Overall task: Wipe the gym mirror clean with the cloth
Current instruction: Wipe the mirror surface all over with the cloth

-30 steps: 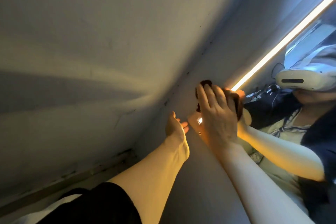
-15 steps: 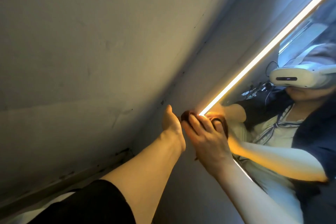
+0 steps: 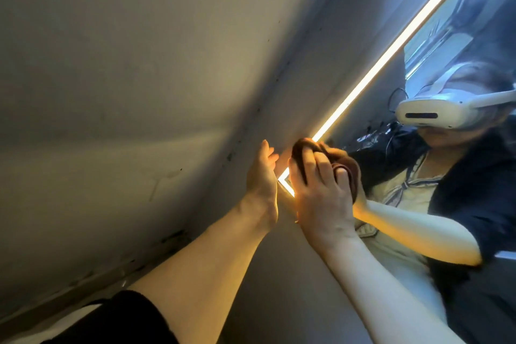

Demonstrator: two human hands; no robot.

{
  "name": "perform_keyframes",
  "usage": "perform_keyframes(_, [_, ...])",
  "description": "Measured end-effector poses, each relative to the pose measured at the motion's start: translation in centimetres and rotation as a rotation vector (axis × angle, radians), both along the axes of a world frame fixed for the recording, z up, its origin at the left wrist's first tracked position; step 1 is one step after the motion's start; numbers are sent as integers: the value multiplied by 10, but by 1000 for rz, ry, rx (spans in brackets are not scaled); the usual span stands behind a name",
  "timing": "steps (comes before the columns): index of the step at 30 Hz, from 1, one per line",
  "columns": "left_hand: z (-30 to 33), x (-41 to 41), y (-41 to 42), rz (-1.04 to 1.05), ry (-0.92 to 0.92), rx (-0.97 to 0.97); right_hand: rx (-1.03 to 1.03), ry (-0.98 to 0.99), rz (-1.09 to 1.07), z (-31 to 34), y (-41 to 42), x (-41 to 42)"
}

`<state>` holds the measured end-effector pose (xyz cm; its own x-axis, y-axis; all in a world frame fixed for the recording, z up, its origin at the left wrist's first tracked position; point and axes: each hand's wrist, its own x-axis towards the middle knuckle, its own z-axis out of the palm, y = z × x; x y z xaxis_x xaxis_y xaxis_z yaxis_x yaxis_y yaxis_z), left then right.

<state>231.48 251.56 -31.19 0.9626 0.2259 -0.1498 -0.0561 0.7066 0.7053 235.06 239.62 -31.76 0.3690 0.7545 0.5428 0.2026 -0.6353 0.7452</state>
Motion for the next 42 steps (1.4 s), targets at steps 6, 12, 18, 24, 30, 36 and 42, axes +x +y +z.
perform_keyframes(6, [-6,2,-1,-22,-10,81,218,8,82,39,13,-8])
perform_keyframes(12, [-5,5,-2,3,14,28,25,127,90,-3,1,0])
perform_keyframes(18, [-8,10,-2,-15,37,141,111,166,173,17,20,-5])
perform_keyframes(24, [-12,13,1,-28,25,91,234,90,86,71,42,15])
perform_keyframes(30, [-10,14,-1,-5,63,85,1,401,206,20,35,16])
perform_keyframes(36, [-9,17,-3,5,59,25,202,112,151,62,23,11])
perform_keyframes(42, [5,3,-16,-8,87,162,-16,430,123,23,-6,-11])
